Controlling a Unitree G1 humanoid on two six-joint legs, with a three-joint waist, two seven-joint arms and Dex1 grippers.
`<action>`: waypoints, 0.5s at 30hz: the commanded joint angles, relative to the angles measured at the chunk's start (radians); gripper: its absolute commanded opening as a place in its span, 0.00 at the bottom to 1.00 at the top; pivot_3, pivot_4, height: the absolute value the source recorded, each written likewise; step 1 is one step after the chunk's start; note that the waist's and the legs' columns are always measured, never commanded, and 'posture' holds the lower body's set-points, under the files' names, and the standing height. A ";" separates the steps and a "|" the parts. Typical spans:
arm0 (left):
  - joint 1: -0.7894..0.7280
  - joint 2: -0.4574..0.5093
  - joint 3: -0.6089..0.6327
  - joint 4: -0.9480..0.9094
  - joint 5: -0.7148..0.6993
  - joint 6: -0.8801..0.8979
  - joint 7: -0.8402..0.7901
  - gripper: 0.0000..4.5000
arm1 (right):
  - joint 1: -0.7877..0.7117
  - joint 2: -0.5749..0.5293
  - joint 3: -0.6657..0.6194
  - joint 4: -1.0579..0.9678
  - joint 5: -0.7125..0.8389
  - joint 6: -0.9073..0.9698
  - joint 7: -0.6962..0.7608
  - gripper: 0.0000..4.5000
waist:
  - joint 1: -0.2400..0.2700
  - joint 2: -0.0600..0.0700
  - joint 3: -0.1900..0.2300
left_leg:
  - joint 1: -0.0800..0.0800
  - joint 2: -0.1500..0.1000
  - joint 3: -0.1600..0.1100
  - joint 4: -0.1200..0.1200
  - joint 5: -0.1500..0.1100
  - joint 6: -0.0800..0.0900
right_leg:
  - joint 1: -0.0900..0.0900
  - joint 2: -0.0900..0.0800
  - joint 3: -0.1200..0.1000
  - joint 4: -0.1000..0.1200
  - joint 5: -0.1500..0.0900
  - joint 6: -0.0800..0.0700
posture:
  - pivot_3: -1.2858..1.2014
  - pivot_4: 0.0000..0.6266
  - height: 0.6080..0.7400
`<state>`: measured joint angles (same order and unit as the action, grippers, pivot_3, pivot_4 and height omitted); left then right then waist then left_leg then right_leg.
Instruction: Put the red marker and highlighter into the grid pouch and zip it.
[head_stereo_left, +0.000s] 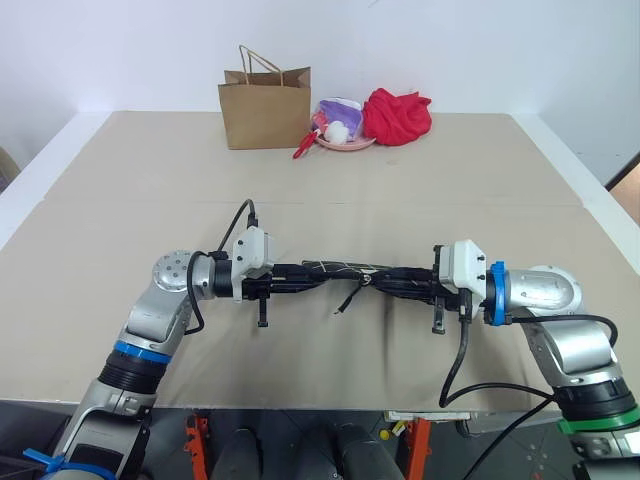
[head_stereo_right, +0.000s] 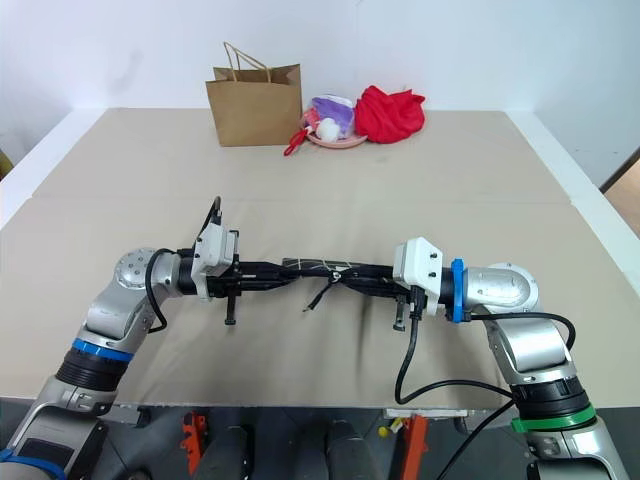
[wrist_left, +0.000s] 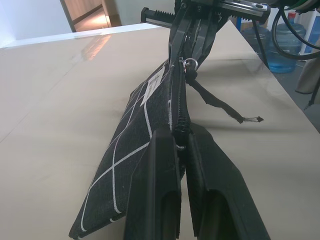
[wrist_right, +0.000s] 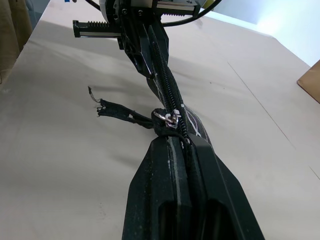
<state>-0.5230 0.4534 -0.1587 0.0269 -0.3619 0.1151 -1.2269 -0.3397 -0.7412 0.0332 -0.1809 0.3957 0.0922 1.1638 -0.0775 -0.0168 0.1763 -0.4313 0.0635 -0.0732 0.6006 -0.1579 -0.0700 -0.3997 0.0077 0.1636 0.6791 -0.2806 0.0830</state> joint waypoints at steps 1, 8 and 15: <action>-0.009 0.005 0.013 -0.025 -0.007 -0.012 0.006 0.00 | 0.002 -0.004 -0.044 -0.037 0.015 -0.037 -0.001 0.26 | 0.000 0.000 0.000 | 0.000 0.000 0.000 0.000 0.000 0.000 | 0.000 0.000 0.000 0.000 0.000 0.000 | 0.52 0.24 1.00; -0.008 0.003 0.011 -0.022 -0.006 -0.015 0.005 0.00 | 0.016 -0.013 -0.061 -0.037 0.036 -0.037 0.002 0.26 | 0.000 0.000 0.000 | 0.000 0.000 0.000 0.000 0.000 0.000 | 0.000 0.000 0.000 0.000 0.000 0.000 | 0.52 0.24 1.00; -0.011 0.004 0.011 -0.008 0.000 -0.024 -0.001 0.00 | 0.025 -0.035 -0.083 -0.049 0.051 -0.033 0.034 0.26 | 0.000 0.000 0.000 | 0.000 0.000 0.000 0.000 0.000 0.000 | 0.000 0.000 0.000 0.000 0.000 0.000 | 0.52 0.24 1.00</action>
<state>-0.5230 0.4533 -0.1587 0.0308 -0.3562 0.1101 -1.2275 -0.3178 -0.7614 -0.0122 -0.1857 0.4222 0.0634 1.1848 -0.0778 -0.0168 0.1763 -0.4310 0.0635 -0.0732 0.6006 -0.1579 -0.0700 -0.3996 0.0078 0.1635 0.6791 -0.2807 0.0830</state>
